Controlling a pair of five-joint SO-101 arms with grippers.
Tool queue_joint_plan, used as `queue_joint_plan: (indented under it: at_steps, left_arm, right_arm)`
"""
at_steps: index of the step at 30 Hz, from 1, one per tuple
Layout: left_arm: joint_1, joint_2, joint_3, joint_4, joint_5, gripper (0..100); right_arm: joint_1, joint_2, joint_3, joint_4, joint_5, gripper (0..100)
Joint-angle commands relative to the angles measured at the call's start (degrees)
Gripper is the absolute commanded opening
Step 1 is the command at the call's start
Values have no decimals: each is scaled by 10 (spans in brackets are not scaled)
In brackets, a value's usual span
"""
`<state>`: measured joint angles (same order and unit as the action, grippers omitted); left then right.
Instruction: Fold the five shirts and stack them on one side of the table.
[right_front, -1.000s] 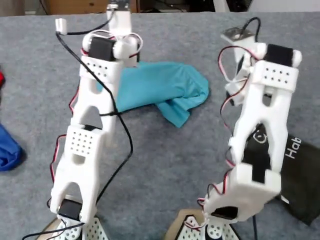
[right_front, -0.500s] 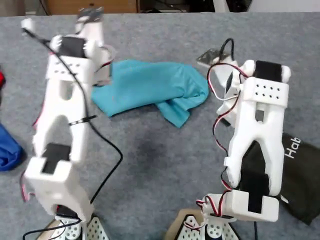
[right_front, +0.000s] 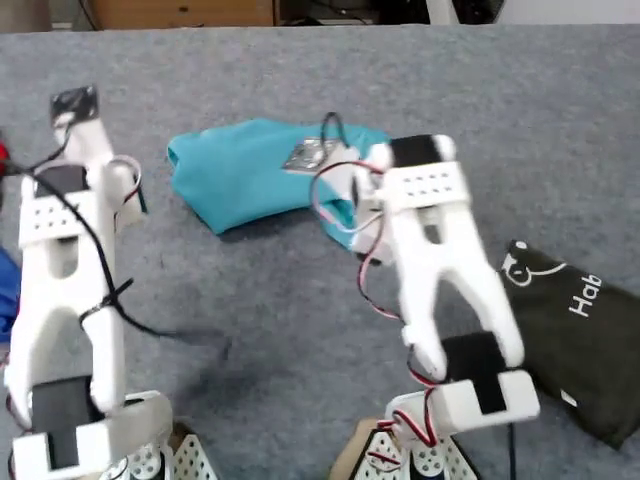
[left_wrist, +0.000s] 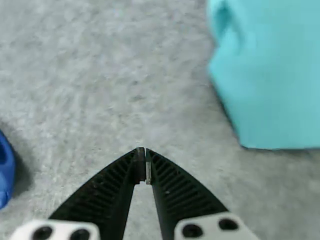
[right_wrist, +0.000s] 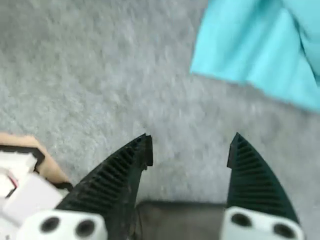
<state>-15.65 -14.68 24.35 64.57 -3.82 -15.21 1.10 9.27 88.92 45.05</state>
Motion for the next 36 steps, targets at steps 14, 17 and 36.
queue_joint_plan:
  at_steps: [14,17,36]
  left_arm:
    - [-48,-19,279,-367,-1,18]
    - [-48,-18,280,-367,-1,18]
    - [-47,-18,280,-370,-1,18]
  right_arm:
    - [-30,168,-4,-116,-39,190]
    - [-28,190,-16,-125,-45,189]
    - [-11,303,-164,-120,-42,189]
